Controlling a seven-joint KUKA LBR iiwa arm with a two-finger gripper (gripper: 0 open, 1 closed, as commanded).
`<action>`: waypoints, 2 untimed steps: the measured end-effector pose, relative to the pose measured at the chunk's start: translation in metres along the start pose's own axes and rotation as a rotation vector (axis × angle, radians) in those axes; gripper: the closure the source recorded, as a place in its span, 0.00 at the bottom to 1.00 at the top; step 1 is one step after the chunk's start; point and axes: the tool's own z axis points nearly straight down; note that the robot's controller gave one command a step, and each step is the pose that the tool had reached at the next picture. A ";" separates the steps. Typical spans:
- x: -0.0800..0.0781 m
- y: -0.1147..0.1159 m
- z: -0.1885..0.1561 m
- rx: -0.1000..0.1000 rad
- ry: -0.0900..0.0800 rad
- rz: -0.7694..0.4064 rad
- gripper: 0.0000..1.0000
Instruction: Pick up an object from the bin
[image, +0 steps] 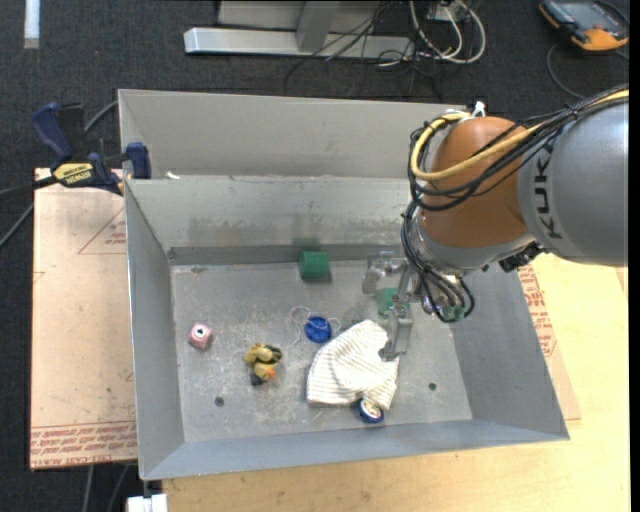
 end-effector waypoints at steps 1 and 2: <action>-0.002 0.000 -0.005 0.000 -0.008 0.000 0.00; 0.035 -0.002 0.096 -0.001 -0.002 -0.278 0.00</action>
Offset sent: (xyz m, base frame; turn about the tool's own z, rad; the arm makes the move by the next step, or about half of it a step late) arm -0.0365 -0.0030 -0.0978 -0.2857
